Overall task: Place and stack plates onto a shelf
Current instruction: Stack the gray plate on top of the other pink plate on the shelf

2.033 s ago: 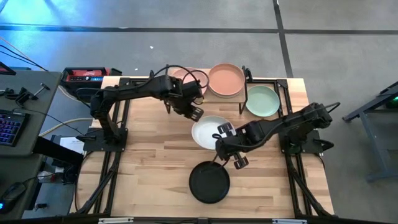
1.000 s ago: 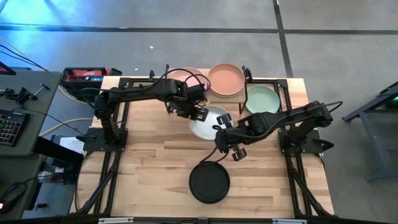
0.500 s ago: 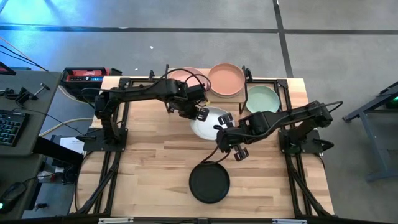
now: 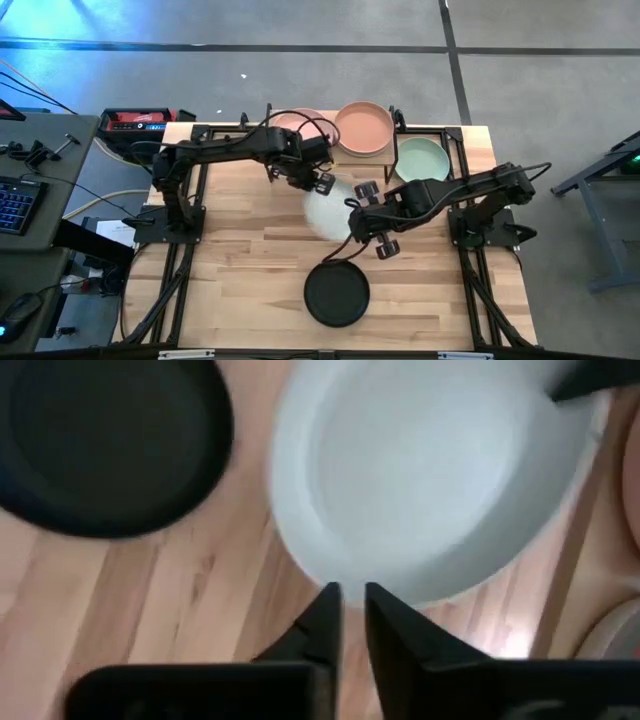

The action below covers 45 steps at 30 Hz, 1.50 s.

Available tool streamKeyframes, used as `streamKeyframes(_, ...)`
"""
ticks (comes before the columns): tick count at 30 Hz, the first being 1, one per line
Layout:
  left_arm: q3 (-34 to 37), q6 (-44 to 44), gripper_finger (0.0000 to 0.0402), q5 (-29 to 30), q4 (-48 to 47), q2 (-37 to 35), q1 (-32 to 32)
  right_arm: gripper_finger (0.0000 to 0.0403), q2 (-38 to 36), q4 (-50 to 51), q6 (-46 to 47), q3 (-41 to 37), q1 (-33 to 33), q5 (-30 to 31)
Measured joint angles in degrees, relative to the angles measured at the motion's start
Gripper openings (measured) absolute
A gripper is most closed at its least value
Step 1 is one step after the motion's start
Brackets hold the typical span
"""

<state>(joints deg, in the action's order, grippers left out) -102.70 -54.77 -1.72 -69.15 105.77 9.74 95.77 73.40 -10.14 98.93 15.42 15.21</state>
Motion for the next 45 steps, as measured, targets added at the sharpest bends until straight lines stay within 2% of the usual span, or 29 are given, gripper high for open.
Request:
streamKeyframes(7, 0.09, 3.2, 0.0002, 0.75, -0.52, 0.1, 0.15, 0.0101, -0.18, -0.34, 3.01, 0.39, 0.07, 1.14)
streamKeyframes(12, 0.09, 6.07, 0.0002, 0.83, -0.13, -0.99, 0.81, 0.0127, -0.57, 0.47, 6.96, 0.39, -0.02, 1.05)
streamKeyframes(19, 0.07, 10.25, 0.0003, 1.98, -0.6, -4.32, 3.02, 0.0131, -1.5, 2.91, 14.43, 0.39, -0.07, 1.17)
streamKeyframes(27, 0.0, 15.91, 0.0003, 4.16, -0.62, -8.95, 8.59, 0.0131, -1.79, 3.8, 19.8, 0.39, -0.07, 2.83)
streamKeyframes(32, 0.0, 18.95, 0.0003, 8.52, -0.64, -11.31, 13.74, 0.0131, -1.79, 3.66, 21.99, 0.39, -0.47, 3.42)
streamKeyframes(45, 0.0, 23.96, 0.0003, 8.56, -0.4, -12.08, 27.76, 0.0131, -1.79, 4.14, 19.35, 0.39, -5.43, 3.68)
